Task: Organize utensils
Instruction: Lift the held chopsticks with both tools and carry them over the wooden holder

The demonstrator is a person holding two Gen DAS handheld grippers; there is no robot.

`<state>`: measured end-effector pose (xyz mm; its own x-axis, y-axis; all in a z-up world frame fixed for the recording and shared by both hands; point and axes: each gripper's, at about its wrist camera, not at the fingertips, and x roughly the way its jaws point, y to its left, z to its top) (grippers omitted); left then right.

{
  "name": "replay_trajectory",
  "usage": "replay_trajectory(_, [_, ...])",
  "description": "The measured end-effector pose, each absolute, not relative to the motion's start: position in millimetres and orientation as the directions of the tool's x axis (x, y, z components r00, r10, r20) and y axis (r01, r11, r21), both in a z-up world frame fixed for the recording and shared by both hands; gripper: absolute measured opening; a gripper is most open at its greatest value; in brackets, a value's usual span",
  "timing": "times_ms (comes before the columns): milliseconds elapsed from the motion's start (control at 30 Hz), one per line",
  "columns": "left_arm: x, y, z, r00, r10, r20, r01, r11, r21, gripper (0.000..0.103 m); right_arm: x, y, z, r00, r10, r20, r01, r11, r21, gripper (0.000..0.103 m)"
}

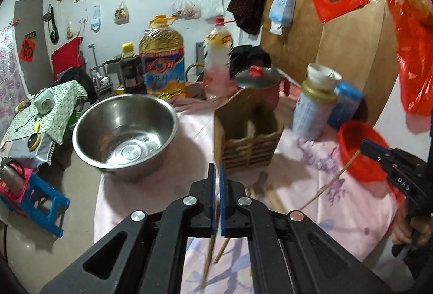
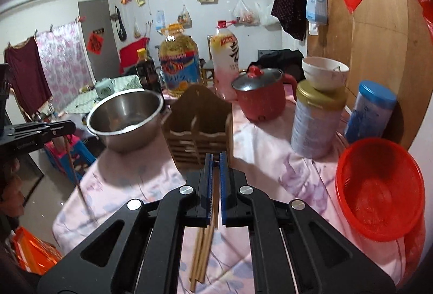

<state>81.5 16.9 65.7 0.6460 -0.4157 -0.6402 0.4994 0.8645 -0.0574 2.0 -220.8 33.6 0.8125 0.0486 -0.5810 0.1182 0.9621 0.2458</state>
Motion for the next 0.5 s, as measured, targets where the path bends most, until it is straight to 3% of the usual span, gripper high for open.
replay_trajectory(300, [114.1,-13.6,107.4,0.623,-0.497,-0.604,0.54,0.832,-0.127,0.002,24.8,-234.5,79.8,0.864,0.091,-0.495,0.065,0.955,0.289,0.006])
replay_trajectory(433, [127.7,-37.5,115.6,0.625,-0.482,-0.614,0.585,0.81,-0.04,0.005,36.8,-237.6,100.4,0.884,0.094,-0.457,0.049,0.956,0.29,0.006])
replay_trajectory(467, [129.9,-40.9,106.1,0.614,-0.462,-0.64,0.585,0.811,-0.023,0.022,37.8,-237.1,100.3,0.884,0.095,-0.457,0.048,0.955,0.291,0.006])
replay_trajectory(500, [132.2,-45.1,88.2,0.577,-0.454,-0.679,0.595,0.803,-0.032,0.045,38.5,-236.5,98.1,0.882,0.096,-0.461,0.049,0.955,0.293,0.006])
